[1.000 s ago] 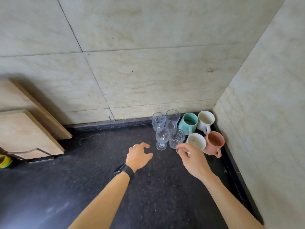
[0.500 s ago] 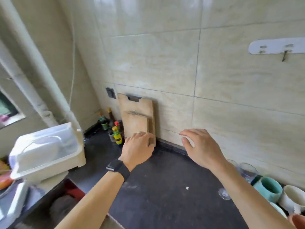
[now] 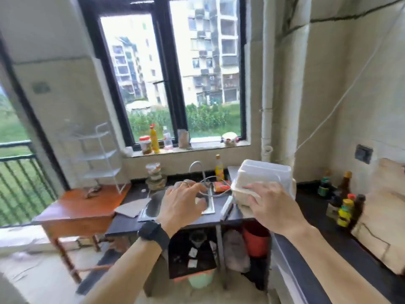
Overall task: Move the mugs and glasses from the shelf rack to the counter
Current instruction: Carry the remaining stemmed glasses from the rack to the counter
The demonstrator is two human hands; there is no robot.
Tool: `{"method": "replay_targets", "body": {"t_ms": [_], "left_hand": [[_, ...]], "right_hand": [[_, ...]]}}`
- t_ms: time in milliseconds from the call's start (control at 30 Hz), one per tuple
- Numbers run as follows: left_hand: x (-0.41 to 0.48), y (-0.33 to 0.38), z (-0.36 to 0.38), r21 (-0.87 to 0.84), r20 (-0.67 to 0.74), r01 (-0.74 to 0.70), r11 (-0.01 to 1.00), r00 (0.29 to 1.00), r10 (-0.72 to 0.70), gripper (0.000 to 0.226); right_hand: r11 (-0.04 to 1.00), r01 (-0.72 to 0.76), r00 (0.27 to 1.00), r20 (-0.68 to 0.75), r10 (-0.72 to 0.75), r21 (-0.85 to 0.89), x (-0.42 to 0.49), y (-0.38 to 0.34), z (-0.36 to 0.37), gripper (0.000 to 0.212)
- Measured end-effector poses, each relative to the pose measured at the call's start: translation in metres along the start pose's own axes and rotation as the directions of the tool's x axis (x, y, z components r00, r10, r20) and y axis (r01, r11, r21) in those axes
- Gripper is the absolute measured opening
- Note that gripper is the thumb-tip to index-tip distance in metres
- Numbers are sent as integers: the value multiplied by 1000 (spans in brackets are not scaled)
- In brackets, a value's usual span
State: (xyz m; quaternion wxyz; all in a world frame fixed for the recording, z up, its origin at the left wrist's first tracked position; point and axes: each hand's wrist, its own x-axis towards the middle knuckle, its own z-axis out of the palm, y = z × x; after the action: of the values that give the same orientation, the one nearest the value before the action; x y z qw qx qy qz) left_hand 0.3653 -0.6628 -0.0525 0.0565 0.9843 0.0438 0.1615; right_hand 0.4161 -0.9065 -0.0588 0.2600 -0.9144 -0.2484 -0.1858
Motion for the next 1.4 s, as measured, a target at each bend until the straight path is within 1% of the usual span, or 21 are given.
{"method": "replay_targets", "body": {"t_ms": [100, 267, 433, 600, 733, 933, 1133, 1267, 1400], "left_hand": [[-31, -90, -41, 39, -40, 137, 990, 990, -136, 40], [-72, -234, -86, 77, -101, 313, 947, 947, -305, 40], [-95, -368, -119, 79, -135, 395, 915, 914, -383, 44], [-89, -475, -145, 73, -138, 440, 895, 893, -428, 43], [-71, -535, -156, 35, -157, 457, 889, 881, -447, 43], [-28, -617, -136, -51, -147, 452, 891, 879, -454, 41], [50, -719, -115, -52, -151, 463, 885, 872, -465, 40], [107, -790, -112, -78, -147, 486, 870, 858, -492, 41], [163, -850, -110, -148, -151, 490, 859, 848, -509, 40]], "right_hand": [[989, 124, 990, 61, -129, 79, 31, -82, 44, 33], [957, 257, 955, 115, -273, 138, 73, -218, 119, 37], [925, 331, 922, 146, -359, 187, 116, -336, 194, 39], [908, 354, 908, 149, -391, 225, 159, -424, 244, 41], [901, 366, 900, 157, -406, 234, 198, -473, 279, 41], [902, 377, 894, 173, -413, 210, 273, -520, 346, 43], [883, 388, 893, 131, -431, 264, 375, -564, 433, 43], [884, 365, 894, 154, -421, 293, 448, -591, 488, 47], [894, 337, 898, 184, -399, 295, 518, -613, 531, 48]]}}
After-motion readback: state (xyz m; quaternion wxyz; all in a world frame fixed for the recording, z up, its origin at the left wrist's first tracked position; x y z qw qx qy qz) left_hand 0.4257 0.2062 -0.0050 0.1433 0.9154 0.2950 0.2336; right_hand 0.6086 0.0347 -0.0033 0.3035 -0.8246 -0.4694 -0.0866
